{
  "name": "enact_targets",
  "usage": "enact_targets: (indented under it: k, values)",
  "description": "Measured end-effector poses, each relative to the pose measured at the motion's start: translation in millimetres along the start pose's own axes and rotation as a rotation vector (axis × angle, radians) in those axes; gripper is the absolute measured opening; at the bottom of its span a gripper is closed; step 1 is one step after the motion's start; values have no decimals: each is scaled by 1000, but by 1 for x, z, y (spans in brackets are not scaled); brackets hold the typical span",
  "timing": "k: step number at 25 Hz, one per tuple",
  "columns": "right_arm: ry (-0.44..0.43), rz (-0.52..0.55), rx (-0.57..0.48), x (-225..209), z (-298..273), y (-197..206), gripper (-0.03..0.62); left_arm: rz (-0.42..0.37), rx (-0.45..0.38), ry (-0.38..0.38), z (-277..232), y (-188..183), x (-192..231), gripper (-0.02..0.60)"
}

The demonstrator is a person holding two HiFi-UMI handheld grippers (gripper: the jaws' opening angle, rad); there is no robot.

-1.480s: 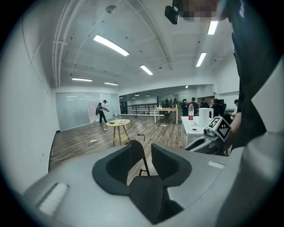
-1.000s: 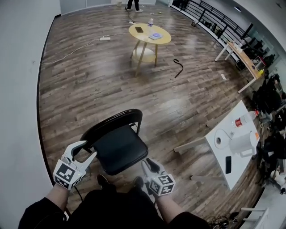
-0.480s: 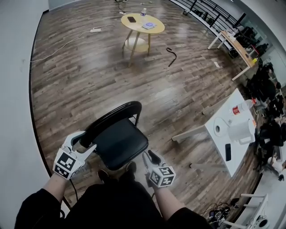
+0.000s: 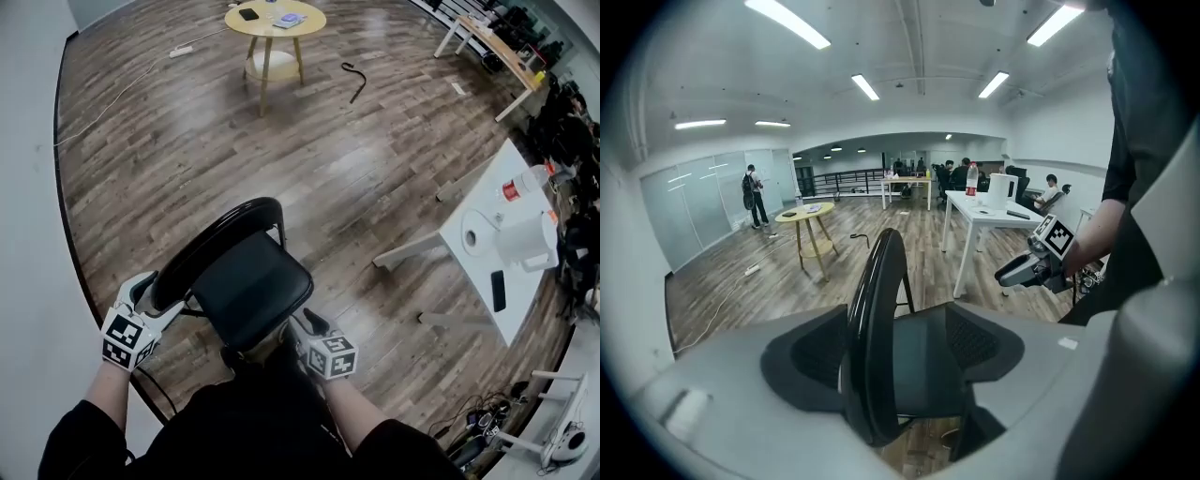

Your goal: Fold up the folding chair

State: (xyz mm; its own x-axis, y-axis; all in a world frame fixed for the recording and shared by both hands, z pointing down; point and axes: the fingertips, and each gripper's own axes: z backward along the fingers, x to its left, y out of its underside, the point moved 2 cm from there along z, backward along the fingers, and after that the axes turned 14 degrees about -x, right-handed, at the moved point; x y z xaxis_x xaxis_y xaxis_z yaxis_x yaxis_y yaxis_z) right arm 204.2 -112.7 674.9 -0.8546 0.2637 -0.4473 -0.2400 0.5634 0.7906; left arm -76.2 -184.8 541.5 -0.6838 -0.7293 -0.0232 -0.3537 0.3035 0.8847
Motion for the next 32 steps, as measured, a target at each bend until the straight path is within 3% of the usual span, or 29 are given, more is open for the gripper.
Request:
enact_targets:
  k: [9,21,32]
  values:
    - [-24,-120,132,-18,-22,56,226,-33,140,1,-18,9,10,339]
    - [38,-292,284,-48,-46,141,284,-77,231,26,-44,14,23,353]
    - [104,-540,303,-58,-63,192,344,-120,282,65,-50,26,24,357]
